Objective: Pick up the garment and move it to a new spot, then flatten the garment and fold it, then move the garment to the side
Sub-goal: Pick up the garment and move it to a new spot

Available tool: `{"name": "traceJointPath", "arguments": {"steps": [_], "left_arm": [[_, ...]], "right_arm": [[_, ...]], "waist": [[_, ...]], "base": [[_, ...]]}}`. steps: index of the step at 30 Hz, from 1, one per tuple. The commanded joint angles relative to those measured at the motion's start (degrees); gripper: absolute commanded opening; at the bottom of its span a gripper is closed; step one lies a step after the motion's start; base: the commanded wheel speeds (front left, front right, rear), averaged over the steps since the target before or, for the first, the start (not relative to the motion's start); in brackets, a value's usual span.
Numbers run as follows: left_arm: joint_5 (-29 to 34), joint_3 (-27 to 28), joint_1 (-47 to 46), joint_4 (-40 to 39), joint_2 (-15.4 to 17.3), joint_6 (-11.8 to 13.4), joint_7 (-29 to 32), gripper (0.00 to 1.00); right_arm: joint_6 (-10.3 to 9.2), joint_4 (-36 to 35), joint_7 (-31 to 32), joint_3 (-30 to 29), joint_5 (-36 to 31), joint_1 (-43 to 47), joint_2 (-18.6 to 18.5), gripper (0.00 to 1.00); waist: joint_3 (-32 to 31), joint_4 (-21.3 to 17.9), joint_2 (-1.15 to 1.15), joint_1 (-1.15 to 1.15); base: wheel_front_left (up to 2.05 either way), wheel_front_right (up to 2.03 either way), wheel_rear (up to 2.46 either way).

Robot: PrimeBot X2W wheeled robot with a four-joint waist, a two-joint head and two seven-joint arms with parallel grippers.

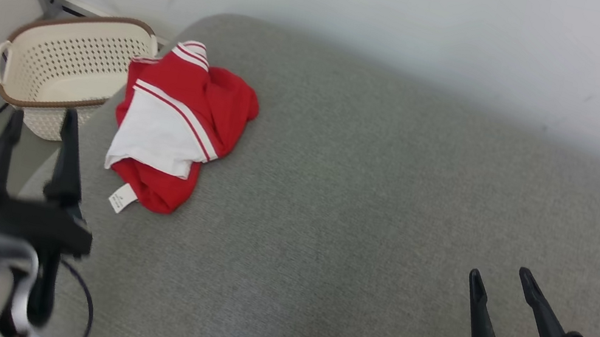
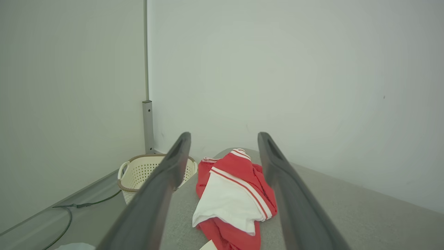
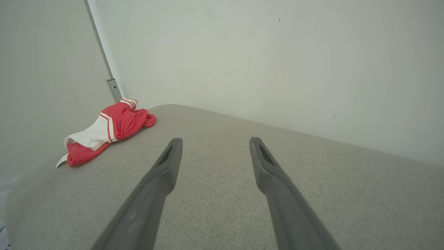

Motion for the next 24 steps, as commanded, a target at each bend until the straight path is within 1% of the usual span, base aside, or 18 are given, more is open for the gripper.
{"name": "traceJointPath", "arguments": {"steps": [1,2,4,5,10,15,19,24], "left_arm": [[-1.45,0.69,-4.41,3.38,0.54,-1.33,1.4,1.0],[-1.45,0.69,-4.41,3.38,0.54,-1.33,1.4,1.0],[-3.56,0.96,-8.71,7.59,0.03,-3.14,3.09,1.0],[-4.16,1.21,-10.77,10.0,0.23,-3.79,3.86,1.0],[-8.05,1.39,-19.28,23.68,-0.72,-8.27,8.0,1.0],[-10.89,1.57,-25.29,36.15,-1.73,-11.85,11.85,1.0],[-12.77,2.19,-28.57,44.08,-2.54,-13.56,14.18,1.0],[-14.61,2.53,-31.67,51.84,-3.17,-14.88,16.63,1.0]], "right_arm": [[-0.1,-0.69,0.38,0.13,-1.09,-1.21,-0.07,1.0],[-0.1,-0.69,0.38,0.13,-1.09,-1.21,-0.07,1.0],[-0.1,-1.18,0.67,0.13,-1.43,-1.91,-0.09,1.0],[-0.1,-1.41,0.8,0.24,-1.66,-2.24,-0.18,1.0],[-0.1,-2.34,1.19,0.22,-1.69,-3.54,-0.9,1.0],[-0.1,-3.11,1.48,0.08,-1.33,-4.41,-1.9,1.0],[-0.11,-4.05,1.95,-0.18,-1.41,-4.88,-2.9,1.0],[-0.11,-5.22,2.87,-0.35,-1.38,-5.86,-4.11,1.0]], "waist": [[3.29,-2.59,0.0,0.0],[3.29,-2.59,0.0,0.0],[4.98,-3.82,0.0,0.0],[5.85,-4.48,0.0,0.0],[9.8,-7.04,0.0,0.0],[13.06,-8.23,0.0,0.0],[15.07,-8.39,0.0,0.0],[16.93,-8.39,0.0,0.0]], "base": [[0.0,0.0,0.0],[0.0,0.0,0.0],[0.0,0.0,0.0],[0.0,0.0,0.0],[0.0,0.0,0.0],[0.0,0.0,0.0],[0.0,0.0,0.0],[0.0,0.0,0.0]]}}
